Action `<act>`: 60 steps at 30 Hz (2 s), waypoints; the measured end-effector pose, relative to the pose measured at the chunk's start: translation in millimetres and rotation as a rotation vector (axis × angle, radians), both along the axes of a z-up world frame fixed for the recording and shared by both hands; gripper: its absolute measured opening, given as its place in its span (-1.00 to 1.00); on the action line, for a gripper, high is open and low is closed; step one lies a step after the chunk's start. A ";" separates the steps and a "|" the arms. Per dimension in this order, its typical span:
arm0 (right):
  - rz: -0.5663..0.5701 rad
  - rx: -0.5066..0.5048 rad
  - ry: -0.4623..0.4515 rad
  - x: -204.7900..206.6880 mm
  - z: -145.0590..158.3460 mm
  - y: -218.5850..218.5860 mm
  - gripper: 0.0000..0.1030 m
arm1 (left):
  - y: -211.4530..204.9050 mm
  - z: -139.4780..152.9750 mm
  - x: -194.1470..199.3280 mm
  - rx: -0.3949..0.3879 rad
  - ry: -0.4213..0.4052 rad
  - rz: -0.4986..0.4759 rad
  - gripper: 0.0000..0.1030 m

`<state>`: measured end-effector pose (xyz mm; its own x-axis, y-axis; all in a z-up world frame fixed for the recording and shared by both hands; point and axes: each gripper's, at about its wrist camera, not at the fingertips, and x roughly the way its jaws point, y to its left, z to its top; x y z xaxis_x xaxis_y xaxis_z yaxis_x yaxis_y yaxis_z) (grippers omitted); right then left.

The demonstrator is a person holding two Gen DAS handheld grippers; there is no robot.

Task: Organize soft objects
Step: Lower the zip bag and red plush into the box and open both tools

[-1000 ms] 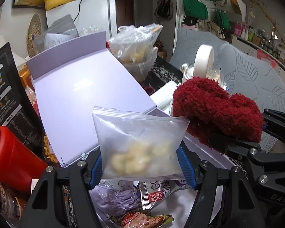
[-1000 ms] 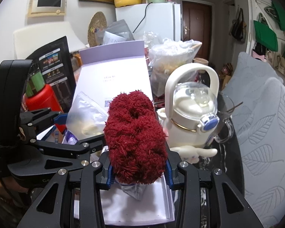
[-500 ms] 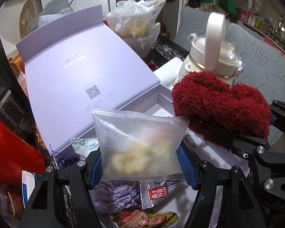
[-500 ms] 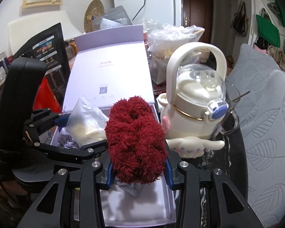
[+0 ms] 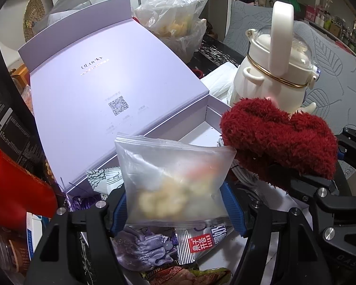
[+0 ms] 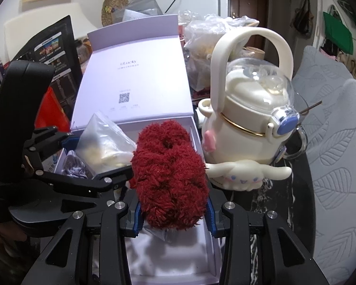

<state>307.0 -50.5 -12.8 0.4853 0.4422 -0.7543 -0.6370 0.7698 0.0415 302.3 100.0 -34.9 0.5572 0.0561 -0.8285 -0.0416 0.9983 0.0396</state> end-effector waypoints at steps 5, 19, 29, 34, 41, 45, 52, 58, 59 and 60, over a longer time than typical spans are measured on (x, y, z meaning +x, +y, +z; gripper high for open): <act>0.001 -0.016 0.012 2.1 -4.3 0.4 -0.22 | -0.8 -2.5 3.0 0.016 0.006 -0.002 0.44; 0.022 -0.047 0.002 -1.5 -3.6 -4.6 0.08 | -9.7 -16.7 19.5 0.092 0.072 -0.019 0.78; 0.016 -0.059 -0.039 -6.3 3.5 -7.1 0.08 | -13.4 -11.0 10.5 0.084 0.071 -0.018 0.78; 0.001 -0.049 -0.053 -5.7 9.2 -13.5 0.08 | -17.6 -2.1 2.8 0.088 0.043 -0.029 0.78; -0.018 -0.058 -0.055 -0.9 7.8 -17.0 0.08 | -17.3 3.4 -2.8 0.126 0.015 -0.021 0.78; -0.022 -0.050 -0.036 -1.9 4.2 -21.5 0.08 | -12.1 10.1 -7.2 0.120 -0.006 0.001 0.78; -0.031 -0.026 -0.045 -18.9 10.0 -27.6 0.08 | -3.0 18.4 -23.2 0.092 -0.015 0.059 0.78; -0.026 0.015 -0.060 -36.4 25.0 -32.7 0.08 | -8.7 35.6 -44.3 0.069 -0.044 0.055 0.78; -0.028 0.019 -0.065 -39.3 27.6 -34.5 0.08 | -9.9 39.9 -49.3 0.067 -0.050 0.055 0.78; -0.031 0.022 -0.071 -42.4 30.5 -35.7 0.08 | -11.1 42.8 -51.3 0.066 -0.054 0.054 0.78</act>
<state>264.6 -86.2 17.8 0.5506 0.4422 -0.7080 -0.6148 0.7885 0.0144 251.0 88.9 7.9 0.5957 0.1406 -0.7908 -0.0991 0.9899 0.1014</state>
